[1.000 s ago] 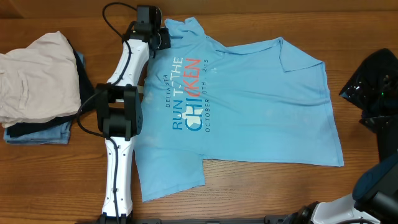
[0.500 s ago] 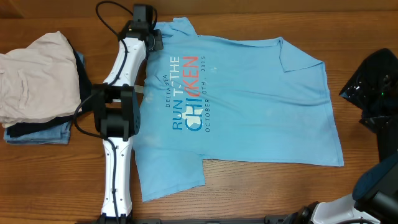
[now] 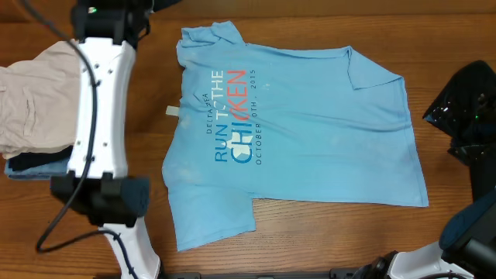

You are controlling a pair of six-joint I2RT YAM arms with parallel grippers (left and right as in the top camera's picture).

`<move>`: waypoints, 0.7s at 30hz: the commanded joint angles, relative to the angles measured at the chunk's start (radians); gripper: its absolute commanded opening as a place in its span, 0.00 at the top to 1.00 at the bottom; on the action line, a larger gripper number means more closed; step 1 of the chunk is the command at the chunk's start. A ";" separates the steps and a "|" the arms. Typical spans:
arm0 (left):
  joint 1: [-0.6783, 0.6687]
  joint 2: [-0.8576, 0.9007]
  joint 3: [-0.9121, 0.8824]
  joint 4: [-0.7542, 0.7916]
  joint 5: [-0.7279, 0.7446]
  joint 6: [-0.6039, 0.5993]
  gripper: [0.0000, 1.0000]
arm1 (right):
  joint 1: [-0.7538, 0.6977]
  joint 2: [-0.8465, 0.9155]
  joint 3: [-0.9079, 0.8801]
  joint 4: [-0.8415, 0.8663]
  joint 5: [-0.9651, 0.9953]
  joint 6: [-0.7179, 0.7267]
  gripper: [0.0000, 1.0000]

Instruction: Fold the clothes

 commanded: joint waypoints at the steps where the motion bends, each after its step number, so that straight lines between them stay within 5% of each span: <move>1: 0.003 -0.013 0.003 -0.070 0.016 -0.019 0.00 | 0.003 -0.005 0.028 0.076 -0.005 -0.004 0.00; 9: 0.003 -0.010 0.002 -0.166 0.016 -0.019 0.00 | 0.001 -0.005 0.028 0.165 -0.035 -0.004 0.00; 12: 0.003 -0.010 0.002 -0.166 0.016 -0.019 0.00 | 0.017 -0.005 0.028 0.181 -0.272 -0.119 0.00; 21: 0.003 -0.010 0.002 -0.166 0.016 -0.019 0.00 | 0.352 -0.002 0.040 0.367 0.015 -0.240 0.00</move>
